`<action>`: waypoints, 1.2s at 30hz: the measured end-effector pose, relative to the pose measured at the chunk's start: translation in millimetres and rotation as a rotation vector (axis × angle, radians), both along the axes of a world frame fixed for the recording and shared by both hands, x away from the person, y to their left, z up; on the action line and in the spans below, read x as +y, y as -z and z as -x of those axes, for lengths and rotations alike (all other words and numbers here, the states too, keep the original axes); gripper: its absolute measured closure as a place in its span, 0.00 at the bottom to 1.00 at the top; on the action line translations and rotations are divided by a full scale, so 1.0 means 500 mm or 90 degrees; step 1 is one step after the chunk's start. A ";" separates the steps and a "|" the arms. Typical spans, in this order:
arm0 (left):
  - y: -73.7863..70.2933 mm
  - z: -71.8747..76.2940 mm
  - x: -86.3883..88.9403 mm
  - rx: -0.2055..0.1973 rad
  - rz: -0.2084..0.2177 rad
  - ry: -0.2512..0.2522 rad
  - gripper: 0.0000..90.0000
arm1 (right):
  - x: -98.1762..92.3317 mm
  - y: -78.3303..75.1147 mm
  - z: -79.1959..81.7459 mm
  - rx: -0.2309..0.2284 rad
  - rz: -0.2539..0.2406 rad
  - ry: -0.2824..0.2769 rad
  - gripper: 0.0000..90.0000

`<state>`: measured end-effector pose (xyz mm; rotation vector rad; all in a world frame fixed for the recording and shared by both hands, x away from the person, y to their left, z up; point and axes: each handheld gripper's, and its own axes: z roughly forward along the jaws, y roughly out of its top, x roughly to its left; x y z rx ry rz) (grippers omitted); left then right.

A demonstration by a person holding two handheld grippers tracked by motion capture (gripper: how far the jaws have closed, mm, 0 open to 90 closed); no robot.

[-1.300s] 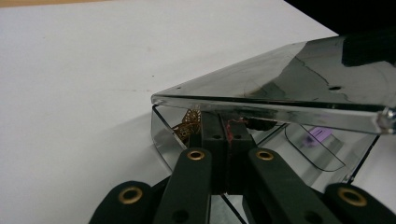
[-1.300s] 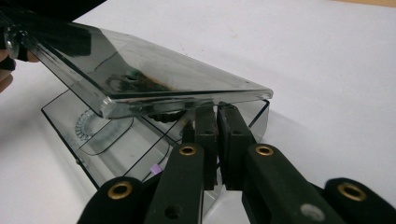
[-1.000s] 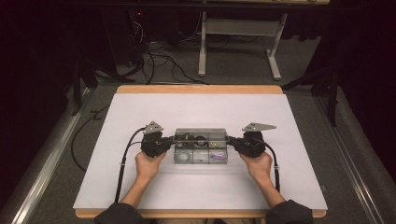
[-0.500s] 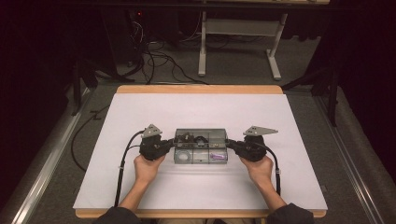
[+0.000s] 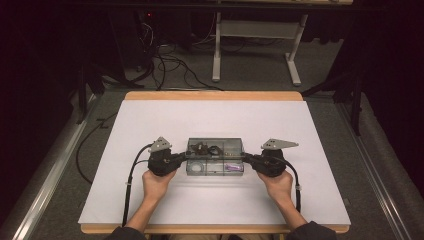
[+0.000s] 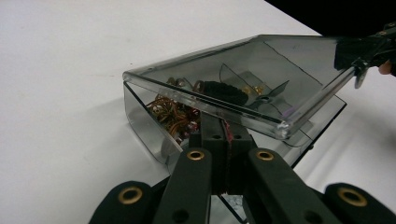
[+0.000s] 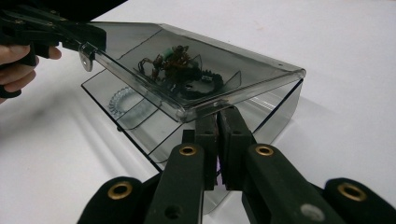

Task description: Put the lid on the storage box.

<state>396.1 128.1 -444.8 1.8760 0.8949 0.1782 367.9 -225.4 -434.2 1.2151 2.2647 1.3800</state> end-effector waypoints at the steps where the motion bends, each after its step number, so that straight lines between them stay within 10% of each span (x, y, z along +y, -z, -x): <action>1: 0.001 0.001 0.001 -0.005 -0.003 -0.002 1.00 | -0.001 0.001 0.001 -0.002 0.002 -0.003 0.98; 36: 0.025 0.046 0.022 0.008 0.016 0.002 0.99 | 0.007 0.025 0.049 -0.013 0.015 -0.011 0.98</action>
